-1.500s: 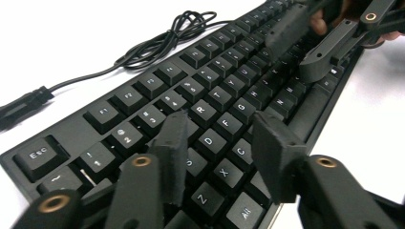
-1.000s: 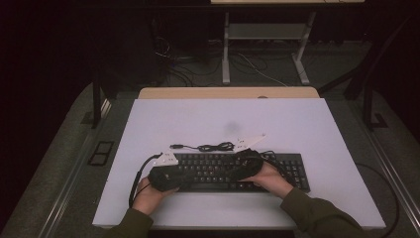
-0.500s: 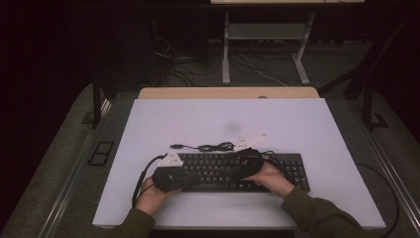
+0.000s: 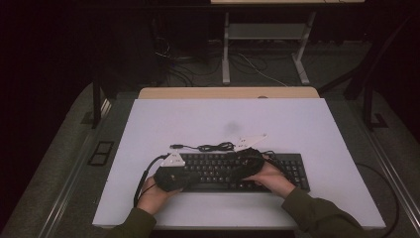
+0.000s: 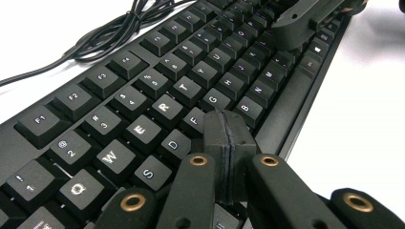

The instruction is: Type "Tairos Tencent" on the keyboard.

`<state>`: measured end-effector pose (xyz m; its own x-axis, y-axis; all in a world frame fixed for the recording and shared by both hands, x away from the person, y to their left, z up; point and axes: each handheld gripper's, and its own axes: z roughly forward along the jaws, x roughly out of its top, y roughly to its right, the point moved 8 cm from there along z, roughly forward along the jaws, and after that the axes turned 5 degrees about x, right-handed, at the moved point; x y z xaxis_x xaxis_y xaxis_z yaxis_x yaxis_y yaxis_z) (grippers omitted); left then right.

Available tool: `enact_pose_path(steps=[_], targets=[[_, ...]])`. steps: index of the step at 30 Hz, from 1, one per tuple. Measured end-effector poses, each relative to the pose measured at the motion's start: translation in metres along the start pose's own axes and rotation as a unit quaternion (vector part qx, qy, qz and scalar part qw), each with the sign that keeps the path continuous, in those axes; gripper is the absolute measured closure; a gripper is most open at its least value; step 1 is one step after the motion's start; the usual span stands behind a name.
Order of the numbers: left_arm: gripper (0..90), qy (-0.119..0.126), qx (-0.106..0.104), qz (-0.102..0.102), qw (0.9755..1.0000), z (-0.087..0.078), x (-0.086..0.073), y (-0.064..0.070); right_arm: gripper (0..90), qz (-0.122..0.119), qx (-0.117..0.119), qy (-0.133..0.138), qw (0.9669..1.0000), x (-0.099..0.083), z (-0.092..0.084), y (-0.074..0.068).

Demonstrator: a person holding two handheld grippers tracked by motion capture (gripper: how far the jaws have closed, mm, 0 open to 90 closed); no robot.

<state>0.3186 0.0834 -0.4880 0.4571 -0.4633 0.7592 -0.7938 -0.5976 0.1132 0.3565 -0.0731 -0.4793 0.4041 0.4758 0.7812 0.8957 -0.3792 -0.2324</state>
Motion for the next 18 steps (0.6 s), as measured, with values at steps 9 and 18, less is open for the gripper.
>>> enact_pose_path(steps=[9, 18], targets=[[88.4, -0.001, 0.001, 0.000, 1.0000, 0.0005, -0.0003, -0.0005, 28.1, 0.000, -0.001, 0.000, 1.0000, 0.0000, -0.0005, 0.0004], [88.4, -0.006, 0.003, 0.004, 1.0000, 0.0019, -0.0016, -0.0001, 28.0, 0.000, -0.001, -0.001, 1.0000, -0.0001, -0.0008, 0.0005]])
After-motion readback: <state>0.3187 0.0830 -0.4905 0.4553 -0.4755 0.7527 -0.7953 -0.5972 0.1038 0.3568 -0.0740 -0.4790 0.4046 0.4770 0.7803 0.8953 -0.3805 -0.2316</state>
